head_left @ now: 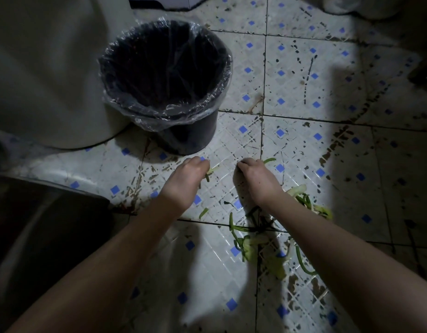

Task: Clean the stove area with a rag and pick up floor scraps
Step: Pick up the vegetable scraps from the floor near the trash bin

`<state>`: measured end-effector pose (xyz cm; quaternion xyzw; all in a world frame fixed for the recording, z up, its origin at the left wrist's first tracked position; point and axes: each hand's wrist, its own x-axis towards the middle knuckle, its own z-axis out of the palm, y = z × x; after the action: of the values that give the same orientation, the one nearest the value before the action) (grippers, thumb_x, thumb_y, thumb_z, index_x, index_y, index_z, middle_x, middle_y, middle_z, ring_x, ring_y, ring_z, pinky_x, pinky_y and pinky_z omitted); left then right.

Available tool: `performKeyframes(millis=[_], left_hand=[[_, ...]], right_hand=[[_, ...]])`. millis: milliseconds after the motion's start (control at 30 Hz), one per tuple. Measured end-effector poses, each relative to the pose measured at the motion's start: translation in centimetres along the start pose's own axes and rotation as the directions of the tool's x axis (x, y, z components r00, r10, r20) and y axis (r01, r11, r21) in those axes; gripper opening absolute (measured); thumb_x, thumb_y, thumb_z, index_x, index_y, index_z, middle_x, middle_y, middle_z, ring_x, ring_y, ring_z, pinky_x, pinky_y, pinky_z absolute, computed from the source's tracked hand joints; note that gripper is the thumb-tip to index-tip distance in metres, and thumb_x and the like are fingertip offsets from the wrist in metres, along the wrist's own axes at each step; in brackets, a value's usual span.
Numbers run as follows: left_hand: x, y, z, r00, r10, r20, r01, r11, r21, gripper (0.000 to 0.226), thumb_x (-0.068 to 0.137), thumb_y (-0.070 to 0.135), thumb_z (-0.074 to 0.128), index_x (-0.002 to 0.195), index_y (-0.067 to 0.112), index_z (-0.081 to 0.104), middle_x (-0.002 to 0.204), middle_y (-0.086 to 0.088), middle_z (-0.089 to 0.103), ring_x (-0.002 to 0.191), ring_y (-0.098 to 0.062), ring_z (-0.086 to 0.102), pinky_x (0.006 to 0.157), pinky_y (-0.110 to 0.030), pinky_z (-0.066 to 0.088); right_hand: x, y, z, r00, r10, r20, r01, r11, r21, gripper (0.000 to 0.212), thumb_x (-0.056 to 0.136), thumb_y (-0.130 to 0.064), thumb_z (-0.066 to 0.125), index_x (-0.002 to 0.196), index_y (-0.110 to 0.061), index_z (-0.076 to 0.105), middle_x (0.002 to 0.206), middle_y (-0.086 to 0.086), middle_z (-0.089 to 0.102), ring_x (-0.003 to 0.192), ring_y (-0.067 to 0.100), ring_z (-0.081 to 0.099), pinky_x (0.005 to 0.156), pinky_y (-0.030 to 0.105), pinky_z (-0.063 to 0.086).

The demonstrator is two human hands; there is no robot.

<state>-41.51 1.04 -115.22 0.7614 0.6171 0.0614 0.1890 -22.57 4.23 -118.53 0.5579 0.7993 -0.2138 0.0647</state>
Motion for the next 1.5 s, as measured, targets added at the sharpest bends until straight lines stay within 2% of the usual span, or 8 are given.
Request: performKeyframes(millis=[133,333,500,733,967,1067,1367,1500], left_hand=[[-0.4,0.1,-0.4,1.0,-0.018,-0.006,0.018,1.0,0.02,0.02,0.086,-0.012,0.046,0.095,0.005,0.052,0.095,-0.012,0.052,0.087,-0.025,0.048,0.067,-0.033,0.035],[-0.7,0.8,-1.0,0.999,0.017,-0.033,-0.016,0.999,0.032,0.024,0.084,-0.013,0.048,0.095,0.008,0.053,0.096,-0.009,0.054,0.09,-0.024,0.05,0.068,-0.03,0.036],[-1.0,2.0,-2.3,0.998,0.034,-0.052,-0.031,0.998,0.058,0.027,0.082,-0.015,0.049,0.095,0.009,0.051,0.098,-0.01,0.052,0.092,-0.024,0.048,0.068,-0.031,0.036],[-0.9,4.1,-6.0,0.992,0.077,-0.103,-0.064,0.99,0.123,0.036,0.076,-0.019,0.05,0.102,0.007,0.051,0.103,-0.01,0.051,0.098,-0.026,0.047,0.075,-0.034,0.04],[-0.7,5.6,-11.0,0.97,0.131,-0.203,-0.104,0.985,0.14,0.033,0.079,-0.018,0.052,0.103,0.004,0.052,0.107,-0.012,0.051,0.101,-0.027,0.047,0.081,-0.039,0.044],[-0.7,5.9,-13.4,0.959,0.145,-0.244,-0.111,0.983,0.147,0.019,0.084,-0.009,0.049,0.099,0.001,0.053,0.101,-0.015,0.051,0.096,-0.03,0.047,0.072,-0.038,0.04],[0.2,2.8,-18.7,0.948,0.02,-0.319,0.053,0.974,0.219,0.023,0.08,-0.015,0.047,0.095,0.001,0.052,0.1,-0.017,0.049,0.096,-0.034,0.048,0.075,-0.046,0.044],[0.6,1.3,-19.3,0.946,-0.044,-0.321,0.117,0.97,0.214,0.025,0.082,-0.014,0.047,0.101,0.0,0.056,0.103,-0.016,0.051,0.099,-0.033,0.049,0.078,-0.047,0.047]], right_hand=[[-0.6,0.0,-0.1,1.0,-0.008,0.005,0.009,0.997,-0.076,0.044,0.083,0.009,0.053,0.124,-0.005,0.051,0.118,0.011,0.051,0.111,0.027,0.045,0.08,0.033,0.045],[-1.6,-0.1,-1.4,0.998,-0.056,0.003,0.056,0.992,-0.111,0.047,0.082,0.008,0.055,0.126,-0.007,0.05,0.12,0.01,0.05,0.112,0.026,0.044,0.078,0.033,0.045],[-2.4,0.1,-3.4,0.995,-0.065,-0.072,0.056,0.99,-0.126,0.048,0.074,0.016,0.056,0.116,-0.006,0.053,0.113,0.009,0.05,0.106,0.025,0.045,0.069,0.03,0.04],[-3.6,-0.2,-7.3,0.966,-0.084,-0.245,0.055,0.991,-0.126,0.042,0.079,0.016,0.052,0.115,-0.005,0.058,0.106,0.011,0.055,0.099,0.027,0.05,0.071,0.036,0.047],[-4.2,-1.6,-12.9,0.914,-0.142,-0.381,0.091,0.985,-0.148,0.038,0.08,0.016,0.048,0.111,-0.003,0.059,0.102,0.013,0.054,0.096,0.029,0.05,0.072,0.043,0.049],[-4.1,-2.6,-15.1,0.886,-0.172,-0.43,0.113,0.981,-0.161,0.035,0.084,0.013,0.049,0.113,-0.004,0.059,0.103,0.013,0.054,0.097,0.03,0.05,0.072,0.045,0.049],[-2.3,-7.2,-20.0,0.825,-0.332,-0.457,0.248,0.94,-0.236,0.039,0.079,0.013,0.047,0.111,-0.005,0.058,0.103,0.011,0.054,0.096,0.028,0.049,0.07,0.044,0.048],[-1.3,-9.3,-20.5,0.808,-0.41,-0.422,0.325,0.909,-0.261,0.03,0.085,0.005,0.05,0.112,-0.006,0.058,0.109,0.011,0.054,0.103,0.027,0.048,0.072,0.04,0.048]])
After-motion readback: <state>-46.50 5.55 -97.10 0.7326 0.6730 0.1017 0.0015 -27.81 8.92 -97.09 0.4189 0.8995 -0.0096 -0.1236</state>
